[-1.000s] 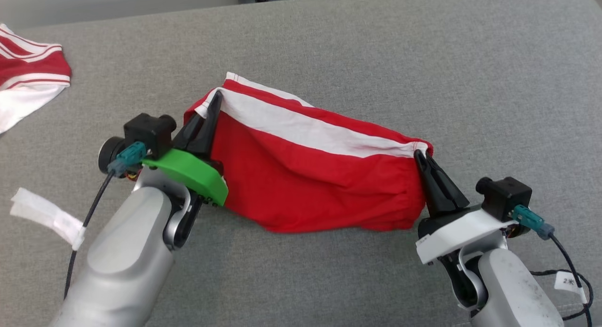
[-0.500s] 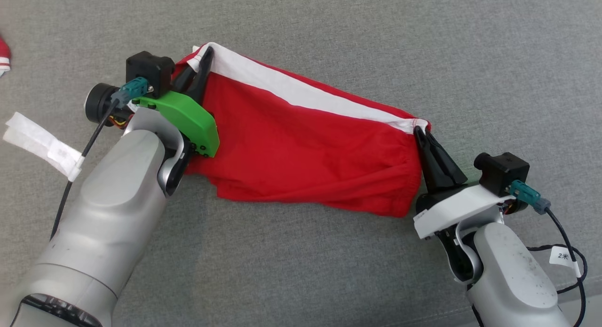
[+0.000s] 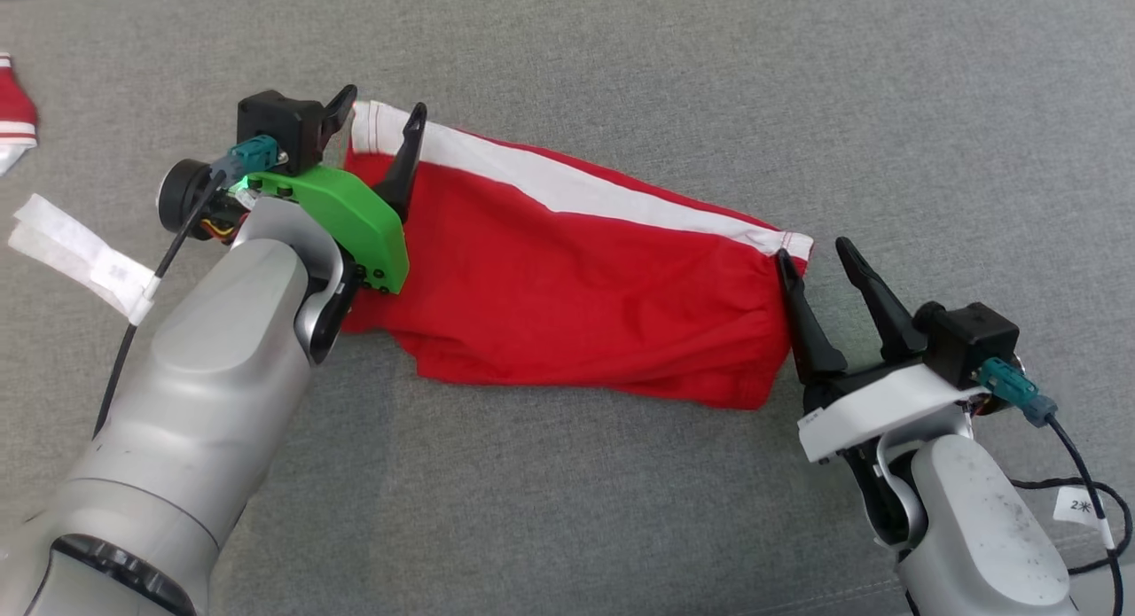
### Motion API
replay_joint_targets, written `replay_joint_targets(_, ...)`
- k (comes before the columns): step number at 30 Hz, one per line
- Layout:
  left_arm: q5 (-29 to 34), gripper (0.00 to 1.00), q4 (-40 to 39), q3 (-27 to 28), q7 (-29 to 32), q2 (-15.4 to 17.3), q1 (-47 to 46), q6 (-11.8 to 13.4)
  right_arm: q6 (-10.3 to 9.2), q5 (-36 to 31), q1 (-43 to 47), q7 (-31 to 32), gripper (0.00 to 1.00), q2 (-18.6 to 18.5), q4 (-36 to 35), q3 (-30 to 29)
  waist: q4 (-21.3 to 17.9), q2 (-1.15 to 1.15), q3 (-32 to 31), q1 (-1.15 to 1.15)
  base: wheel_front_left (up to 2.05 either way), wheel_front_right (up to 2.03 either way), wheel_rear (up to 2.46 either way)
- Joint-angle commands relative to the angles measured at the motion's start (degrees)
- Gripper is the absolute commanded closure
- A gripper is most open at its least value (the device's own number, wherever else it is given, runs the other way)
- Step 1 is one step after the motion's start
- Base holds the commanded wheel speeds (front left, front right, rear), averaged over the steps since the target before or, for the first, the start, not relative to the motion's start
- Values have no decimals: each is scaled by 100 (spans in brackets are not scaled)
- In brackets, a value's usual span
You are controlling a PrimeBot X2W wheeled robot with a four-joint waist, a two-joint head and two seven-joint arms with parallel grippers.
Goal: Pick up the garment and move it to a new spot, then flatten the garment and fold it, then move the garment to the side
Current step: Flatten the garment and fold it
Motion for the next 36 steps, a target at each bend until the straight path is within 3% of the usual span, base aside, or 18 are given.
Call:
replay_joint_targets(1, -57, 0, -22, -51, -19, 63, 91, -16, -6, -140, 129, -26, 0, -22, -53, -77, 64, 0, -151, 0, 0, 0, 0)
replay_joint_targets(8, -364, 0, -181, -296, 69, 267, 608, -16, -6, -539, 523, -26, 0, -20, -348, -383, 155, 0, -581, 0, 0, 0, 0)
replay_joint_targets(15, -897, 0, -301, -422, 575, 426, 1109, -16, -6, -636, 799, 96, 0, -21, -574, -433, 163, 0, -867, 0, 0, 0, 0)
replay_joint_targets(21, -1345, 0, -344, -353, 953, 478, 1271, -16, -6, -659, 878, 221, 0, -20, -767, -425, 83, 0, -824, 0, 0, 0, 0)
replay_joint_targets(36, -1698, 0, -320, -533, 1412, 427, 1161, -16, -6, -656, 874, 287, 0, -20, -996, -447, -128, 0, -541, 0, 0, 0, 0)
